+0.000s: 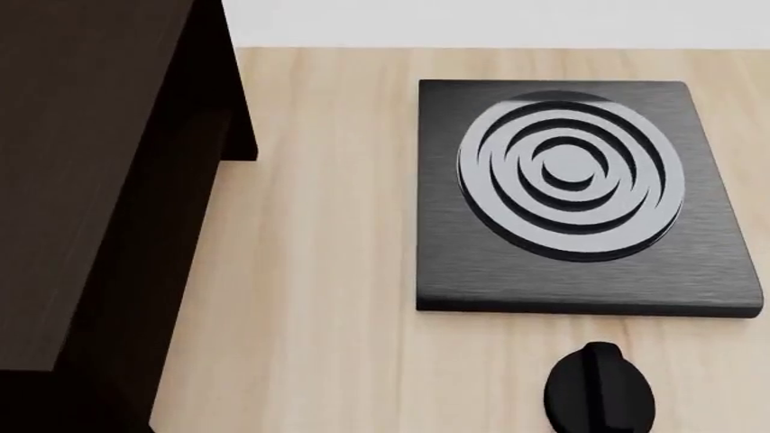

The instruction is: Put the frying pan under the cabinet shelf.

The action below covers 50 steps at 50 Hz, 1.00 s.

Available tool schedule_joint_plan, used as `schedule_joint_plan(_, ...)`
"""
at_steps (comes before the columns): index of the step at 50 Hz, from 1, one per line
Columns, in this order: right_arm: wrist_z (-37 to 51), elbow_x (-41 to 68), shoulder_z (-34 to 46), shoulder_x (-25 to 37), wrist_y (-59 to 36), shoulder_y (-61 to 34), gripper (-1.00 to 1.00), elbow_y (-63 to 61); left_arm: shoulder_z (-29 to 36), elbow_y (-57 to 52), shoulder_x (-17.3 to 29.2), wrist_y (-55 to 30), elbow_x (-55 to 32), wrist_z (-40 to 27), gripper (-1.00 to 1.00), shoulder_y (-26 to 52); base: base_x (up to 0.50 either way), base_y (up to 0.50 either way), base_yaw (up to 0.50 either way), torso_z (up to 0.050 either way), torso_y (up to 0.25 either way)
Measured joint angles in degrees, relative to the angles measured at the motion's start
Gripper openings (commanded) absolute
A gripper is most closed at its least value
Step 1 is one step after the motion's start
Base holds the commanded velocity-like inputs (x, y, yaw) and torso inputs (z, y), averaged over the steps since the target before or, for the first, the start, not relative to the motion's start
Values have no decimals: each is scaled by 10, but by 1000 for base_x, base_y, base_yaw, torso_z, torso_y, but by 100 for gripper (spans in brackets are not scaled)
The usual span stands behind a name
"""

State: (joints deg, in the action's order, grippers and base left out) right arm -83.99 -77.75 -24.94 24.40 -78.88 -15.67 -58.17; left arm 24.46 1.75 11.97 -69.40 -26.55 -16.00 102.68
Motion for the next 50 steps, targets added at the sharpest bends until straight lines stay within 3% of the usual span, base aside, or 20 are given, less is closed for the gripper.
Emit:
schedule_joint_plan(26,3,156,-269,-142,189,24,100,-10,4,3,-3,1,-6,-3,100,6,0,0,0,0,0)
schedule_joint_plan(50,46,240,-364,-172,246,49,100,26,9,8,-3,7,-9,-5,100,7,0,0,0,0,0)
